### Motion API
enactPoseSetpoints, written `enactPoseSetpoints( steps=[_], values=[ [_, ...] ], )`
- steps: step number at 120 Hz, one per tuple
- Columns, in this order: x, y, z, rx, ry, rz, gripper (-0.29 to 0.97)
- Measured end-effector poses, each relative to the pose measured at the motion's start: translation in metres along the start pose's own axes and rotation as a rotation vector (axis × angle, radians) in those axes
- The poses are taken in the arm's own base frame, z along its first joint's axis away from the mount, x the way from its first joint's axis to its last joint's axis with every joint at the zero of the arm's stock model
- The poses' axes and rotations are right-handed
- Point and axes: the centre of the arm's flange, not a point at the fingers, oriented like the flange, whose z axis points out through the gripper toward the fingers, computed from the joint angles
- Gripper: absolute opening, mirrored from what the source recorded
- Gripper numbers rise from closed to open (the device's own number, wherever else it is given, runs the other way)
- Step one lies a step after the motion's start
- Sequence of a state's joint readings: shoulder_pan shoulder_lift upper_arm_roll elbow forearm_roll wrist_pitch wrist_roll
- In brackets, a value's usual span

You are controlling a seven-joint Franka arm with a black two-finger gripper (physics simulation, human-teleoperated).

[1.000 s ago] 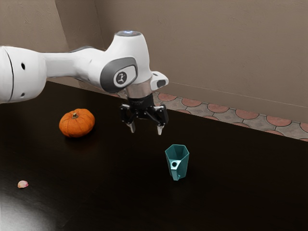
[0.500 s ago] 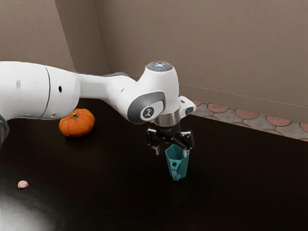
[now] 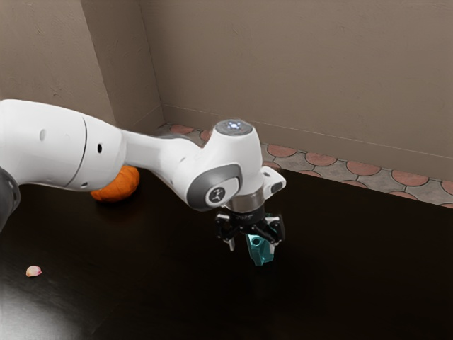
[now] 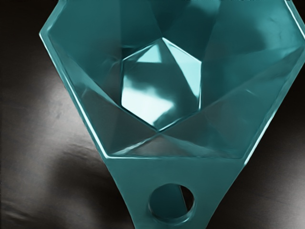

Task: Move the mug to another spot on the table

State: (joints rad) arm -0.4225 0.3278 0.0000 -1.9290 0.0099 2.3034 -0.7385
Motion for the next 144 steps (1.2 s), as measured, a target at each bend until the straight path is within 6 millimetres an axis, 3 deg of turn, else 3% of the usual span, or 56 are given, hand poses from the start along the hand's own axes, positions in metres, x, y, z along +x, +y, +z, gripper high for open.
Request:
enactPoseSetpoints(
  steps=[48,112,124,144],
  values=[
    [0.01,0.001,0.032,0.034,0.079,0.055,0.68],
    [0.005,0.004,0.044,0.001,0.099,0.04,0.68],
    [0.006,0.004,0.042,0.012,0.116,0.063,0.58],
    [0.007,0.003,0.042,0.037,0.142,0.105,0.31]
  ],
)
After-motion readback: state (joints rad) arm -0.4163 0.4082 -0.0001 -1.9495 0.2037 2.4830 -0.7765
